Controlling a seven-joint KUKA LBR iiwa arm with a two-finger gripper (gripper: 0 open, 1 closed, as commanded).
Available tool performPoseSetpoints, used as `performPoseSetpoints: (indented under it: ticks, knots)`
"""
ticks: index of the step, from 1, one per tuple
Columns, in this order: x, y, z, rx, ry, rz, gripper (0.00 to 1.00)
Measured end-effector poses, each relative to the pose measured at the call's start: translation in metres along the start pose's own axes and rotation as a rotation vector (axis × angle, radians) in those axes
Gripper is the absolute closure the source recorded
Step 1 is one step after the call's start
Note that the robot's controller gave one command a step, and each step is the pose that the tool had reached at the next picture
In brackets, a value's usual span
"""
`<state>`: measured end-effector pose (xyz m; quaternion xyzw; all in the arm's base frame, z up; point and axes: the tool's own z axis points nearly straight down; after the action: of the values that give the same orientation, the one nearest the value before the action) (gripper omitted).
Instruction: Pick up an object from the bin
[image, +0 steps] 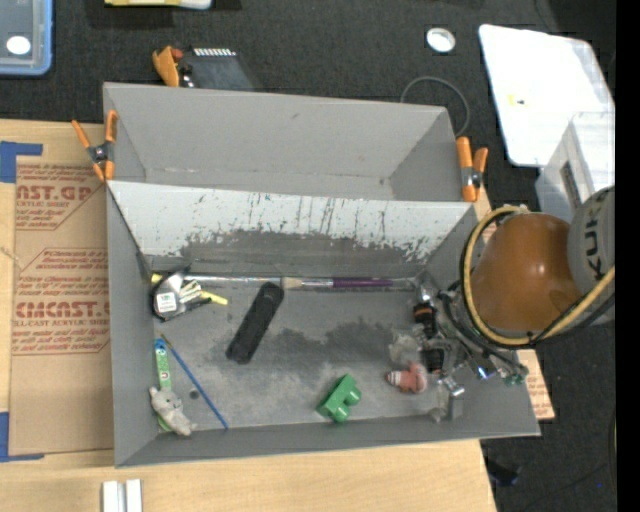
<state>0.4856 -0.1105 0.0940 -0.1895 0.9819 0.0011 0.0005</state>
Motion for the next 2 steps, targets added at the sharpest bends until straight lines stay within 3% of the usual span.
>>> performPoseSetpoints:
  ticks: [1,2]
  knots:
    - [-0.016,-0.001,0.005,0.001,0.000,-0.221,0.00]
    - [-0.009,-0.022,0.024,-0.002,-0.001,-0.069,1.00]
